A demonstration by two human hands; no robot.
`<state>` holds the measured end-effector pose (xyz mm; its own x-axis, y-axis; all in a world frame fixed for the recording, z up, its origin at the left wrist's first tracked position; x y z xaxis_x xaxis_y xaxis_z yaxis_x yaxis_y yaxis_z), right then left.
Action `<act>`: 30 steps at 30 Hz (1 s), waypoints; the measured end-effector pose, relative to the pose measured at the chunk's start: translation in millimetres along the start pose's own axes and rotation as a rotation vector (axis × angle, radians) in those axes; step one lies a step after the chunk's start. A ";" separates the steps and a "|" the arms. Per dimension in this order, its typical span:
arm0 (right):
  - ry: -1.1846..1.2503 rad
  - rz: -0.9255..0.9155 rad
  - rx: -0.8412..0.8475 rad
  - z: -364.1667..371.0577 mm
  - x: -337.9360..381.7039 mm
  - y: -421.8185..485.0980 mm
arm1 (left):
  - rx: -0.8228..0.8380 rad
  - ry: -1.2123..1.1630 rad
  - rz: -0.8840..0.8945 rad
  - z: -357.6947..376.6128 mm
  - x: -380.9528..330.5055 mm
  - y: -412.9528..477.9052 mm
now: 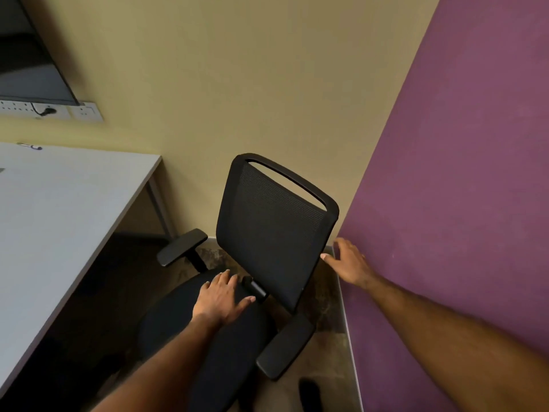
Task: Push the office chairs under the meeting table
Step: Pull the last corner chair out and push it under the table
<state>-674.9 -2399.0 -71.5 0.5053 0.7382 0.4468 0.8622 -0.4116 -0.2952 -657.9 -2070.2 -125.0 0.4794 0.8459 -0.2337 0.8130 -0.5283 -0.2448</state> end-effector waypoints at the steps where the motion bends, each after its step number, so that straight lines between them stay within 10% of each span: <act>1: 0.069 0.018 0.009 -5.0 1.5 16.1 | -0.016 0.005 -0.003 -6.5 -0.9 12.8; 7: 0.456 0.076 0.007 -41.0 22.2 108.1 | -0.067 -0.074 -0.066 -35.5 -12.0 81.3; 20: 0.380 -0.114 0.395 -39.2 98.5 207.7 | -0.325 -0.331 0.099 -114.9 -129.3 204.6; 30: 0.447 -0.087 0.448 -30.8 72.8 191.4 | -0.098 -0.157 0.237 -80.7 -194.1 203.8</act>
<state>-472.0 -2440.5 -69.5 0.4827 0.4252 0.7656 0.8519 -0.0254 -0.5231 -558.5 -2336.2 -53.5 0.6090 0.6744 -0.4176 0.7162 -0.6937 -0.0758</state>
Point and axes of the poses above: each hand's wrist, its own y-axis towards the middle knuckle, its own z-axis out of the palm, x = y × z, the point moved 10 cm from there along y, towards the middle knuckle, and after that the axes turned 10 degrees about z, right-handed, at the moved point
